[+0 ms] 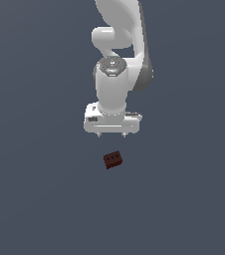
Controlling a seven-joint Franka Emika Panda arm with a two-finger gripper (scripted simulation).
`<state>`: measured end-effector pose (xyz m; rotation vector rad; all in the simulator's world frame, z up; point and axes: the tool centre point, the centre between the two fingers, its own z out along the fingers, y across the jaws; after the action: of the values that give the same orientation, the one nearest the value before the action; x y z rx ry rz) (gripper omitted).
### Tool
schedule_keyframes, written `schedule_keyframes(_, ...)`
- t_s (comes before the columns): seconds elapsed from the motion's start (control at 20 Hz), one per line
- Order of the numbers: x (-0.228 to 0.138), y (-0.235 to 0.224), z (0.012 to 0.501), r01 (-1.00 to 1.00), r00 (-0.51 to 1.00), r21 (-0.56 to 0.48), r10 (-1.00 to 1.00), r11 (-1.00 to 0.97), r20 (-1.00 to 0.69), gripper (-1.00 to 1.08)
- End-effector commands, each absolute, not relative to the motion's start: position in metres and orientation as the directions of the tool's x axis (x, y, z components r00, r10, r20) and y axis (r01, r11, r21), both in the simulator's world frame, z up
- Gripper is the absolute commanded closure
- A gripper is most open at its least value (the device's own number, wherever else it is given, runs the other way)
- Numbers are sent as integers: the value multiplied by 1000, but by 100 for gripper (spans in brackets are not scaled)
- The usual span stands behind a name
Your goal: Pick up the object and move it to a goal position.
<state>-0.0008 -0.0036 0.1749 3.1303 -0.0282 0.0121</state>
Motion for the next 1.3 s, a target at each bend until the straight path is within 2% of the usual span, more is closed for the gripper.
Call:
schedule_keyframes(0.0, -1, -4, 175, -18, 1000, 11, -18, -1000, 8, -92)
schedule_keyframes(0.7, -14, 10, 169, 26, 999, 17, 26, -1000, -40, -92)
schedule_keyframes(1.25, -9, 10, 161, -86, 996, 14, -86, -996, -37, -92)
